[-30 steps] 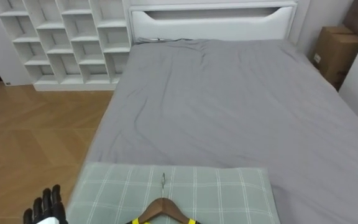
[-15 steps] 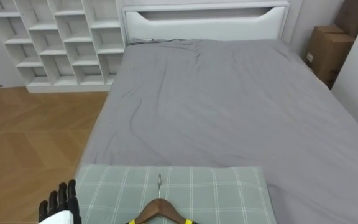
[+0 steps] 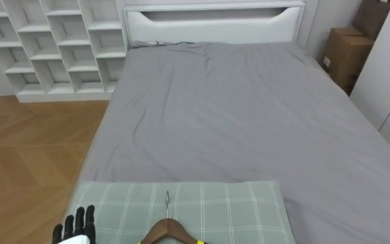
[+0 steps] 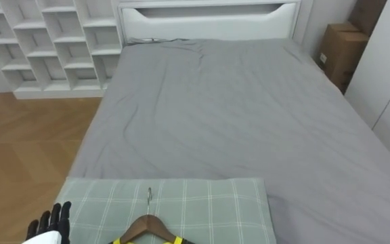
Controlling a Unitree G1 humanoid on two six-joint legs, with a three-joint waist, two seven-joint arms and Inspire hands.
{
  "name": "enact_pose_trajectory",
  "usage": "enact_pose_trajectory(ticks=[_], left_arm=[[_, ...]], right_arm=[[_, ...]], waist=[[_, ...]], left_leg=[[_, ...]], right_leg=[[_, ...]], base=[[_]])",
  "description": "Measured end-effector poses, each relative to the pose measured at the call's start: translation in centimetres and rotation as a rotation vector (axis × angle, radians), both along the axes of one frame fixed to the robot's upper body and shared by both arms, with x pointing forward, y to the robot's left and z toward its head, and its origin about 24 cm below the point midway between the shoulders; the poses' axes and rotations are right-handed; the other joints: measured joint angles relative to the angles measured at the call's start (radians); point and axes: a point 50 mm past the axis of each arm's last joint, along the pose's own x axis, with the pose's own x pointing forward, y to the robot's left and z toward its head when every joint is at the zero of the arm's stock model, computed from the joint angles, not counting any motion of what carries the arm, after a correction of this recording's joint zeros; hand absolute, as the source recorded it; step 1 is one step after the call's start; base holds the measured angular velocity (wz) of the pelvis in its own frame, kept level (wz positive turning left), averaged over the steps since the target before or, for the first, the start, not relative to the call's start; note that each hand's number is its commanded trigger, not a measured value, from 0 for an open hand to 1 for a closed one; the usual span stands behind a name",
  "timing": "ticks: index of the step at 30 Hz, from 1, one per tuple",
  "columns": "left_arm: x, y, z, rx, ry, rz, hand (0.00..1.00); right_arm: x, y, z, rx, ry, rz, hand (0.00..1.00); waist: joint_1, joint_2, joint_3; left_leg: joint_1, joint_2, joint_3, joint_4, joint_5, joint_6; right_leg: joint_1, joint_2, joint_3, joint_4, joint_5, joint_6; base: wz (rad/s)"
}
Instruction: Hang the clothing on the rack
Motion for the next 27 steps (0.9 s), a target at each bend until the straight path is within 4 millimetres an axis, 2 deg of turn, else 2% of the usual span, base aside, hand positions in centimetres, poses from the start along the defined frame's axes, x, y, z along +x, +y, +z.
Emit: enact_pose_trajectory(ticks=[14,18,23,27], left_arm=[[-0.1,0.2,-0.2,0.001,0.05,-0.001,0.0],[0.2,0.1,-0.2,0.01,0.059,-0.012,0.0],[1.6,-0.1,0.4,0.008,0.034,-0.025,0.0],[2.9,-0.4,0.5,0.017,0.031,-0.05,0.0]], right_arm=[[-0.2,-0.1,0.0,-0.012,0.026,0.014,0.0],[0.0,-0.2,0.0,-0.015,0.023,0.014,0.0],[0.2,-0.3,0.0,-0.022,0.027,0.015,0.0],[0.5,-0.2,0.0,-0.024,0.019,0.022,0.0]], waist=[[-0.016,-0.011,0.004],[-0.031,-0.011,0.0037],[-0.034,-0.014,0.0024],[-0.034,-0.017,0.0047]], left_leg=[[-0.001,0.002,0.01,0.0,0.0,0.0],[-0.006,0.003,0.014,-0.006,0.0,0.0],[-0.036,0.004,0.017,0.002,0.0,0.0],[-0.075,0.006,0.017,0.03,0.0,0.0]], right_leg=[[-0.003,0.0,0.003,0.001,0.0,-0.001],[-0.023,0.001,0.005,0.004,0.001,-0.001],[-0.041,0.002,0.004,0.007,0.006,-0.003],[-0.072,0.001,0.003,0.017,0.007,-0.003]], base=[[-0.01],[-0.01],[-0.01],[0.0]])
